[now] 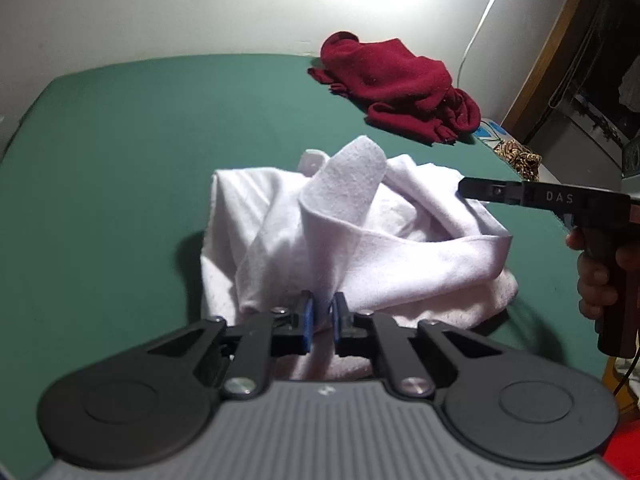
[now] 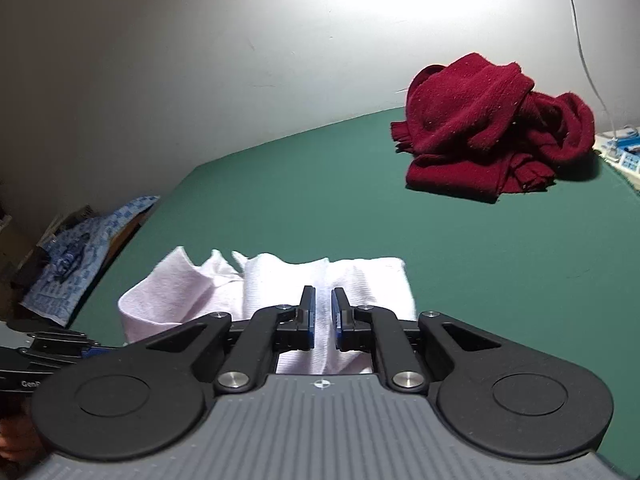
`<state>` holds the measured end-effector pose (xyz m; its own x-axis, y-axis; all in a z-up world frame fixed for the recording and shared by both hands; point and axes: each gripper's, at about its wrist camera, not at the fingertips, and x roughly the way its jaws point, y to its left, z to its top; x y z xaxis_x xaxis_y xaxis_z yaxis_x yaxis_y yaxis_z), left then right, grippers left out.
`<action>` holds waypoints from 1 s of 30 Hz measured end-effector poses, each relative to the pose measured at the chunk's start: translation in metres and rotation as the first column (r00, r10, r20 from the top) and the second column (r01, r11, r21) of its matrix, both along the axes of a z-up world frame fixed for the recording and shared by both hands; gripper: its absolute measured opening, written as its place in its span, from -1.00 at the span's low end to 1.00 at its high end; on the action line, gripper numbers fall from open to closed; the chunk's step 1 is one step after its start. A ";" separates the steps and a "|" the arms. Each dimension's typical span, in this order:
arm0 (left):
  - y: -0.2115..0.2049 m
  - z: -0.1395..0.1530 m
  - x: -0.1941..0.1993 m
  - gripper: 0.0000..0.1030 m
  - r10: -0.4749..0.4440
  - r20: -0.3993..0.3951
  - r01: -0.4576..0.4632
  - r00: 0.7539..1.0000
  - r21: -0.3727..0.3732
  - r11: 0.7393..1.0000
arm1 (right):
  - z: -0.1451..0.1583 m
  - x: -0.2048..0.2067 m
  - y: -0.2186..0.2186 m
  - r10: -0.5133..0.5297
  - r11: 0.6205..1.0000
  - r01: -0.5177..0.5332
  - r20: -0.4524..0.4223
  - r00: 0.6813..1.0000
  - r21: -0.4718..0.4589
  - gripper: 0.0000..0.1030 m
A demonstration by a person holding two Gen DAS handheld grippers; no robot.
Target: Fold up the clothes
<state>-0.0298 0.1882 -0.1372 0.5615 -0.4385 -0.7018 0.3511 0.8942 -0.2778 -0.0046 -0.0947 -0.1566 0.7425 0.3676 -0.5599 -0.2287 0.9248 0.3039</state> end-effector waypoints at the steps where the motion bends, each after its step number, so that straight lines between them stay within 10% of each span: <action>1: 0.004 0.001 0.000 -0.96 0.004 -0.005 -0.004 1.000 -0.012 1.000 | 0.001 -0.001 -0.001 -0.007 1.000 0.008 0.010 1.000 -0.016 -0.74; 11: 0.012 -0.001 -0.003 -0.94 0.008 -0.043 -0.010 0.999 -0.041 0.999 | 0.014 -0.037 0.043 0.405 0.907 -0.391 0.069 0.912 -0.154 -0.38; 15: 0.003 0.006 -0.001 -0.35 0.016 0.011 -0.016 1.000 -0.019 1.000 | 0.009 -0.036 0.037 0.342 0.930 -0.331 0.049 0.938 -0.159 -0.38; 20: -0.006 0.012 0.001 -0.35 -0.030 0.054 0.029 0.998 0.029 0.999 | 0.011 -0.036 0.015 0.215 0.972 -0.210 0.044 0.976 -0.108 -0.35; 25: 0.002 -0.007 0.013 -0.53 0.010 -0.026 -0.012 1.000 -0.051 0.999 | 0.007 -0.036 -0.008 0.088 0.996 -0.088 0.000 0.996 -0.030 -0.25; 27: 0.008 -0.007 0.011 -1.00 0.026 -0.058 -0.031 0.998 -0.102 0.994 | 0.000 -0.035 -0.017 0.055 0.998 -0.054 -0.045 0.997 0.027 -0.25; 30: 0.010 -0.005 0.001 -1.00 0.032 -0.064 -0.039 0.997 -0.109 0.993 | -0.004 -0.033 -0.017 0.076 0.990 -0.068 -0.063 0.995 0.120 -0.60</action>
<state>-0.0289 0.1978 -0.1425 0.5351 -0.4959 -0.6840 0.2992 0.8684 -0.3955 -0.0373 -0.1120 -0.1604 0.6735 0.4852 -0.5577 -0.2686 0.8635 0.4269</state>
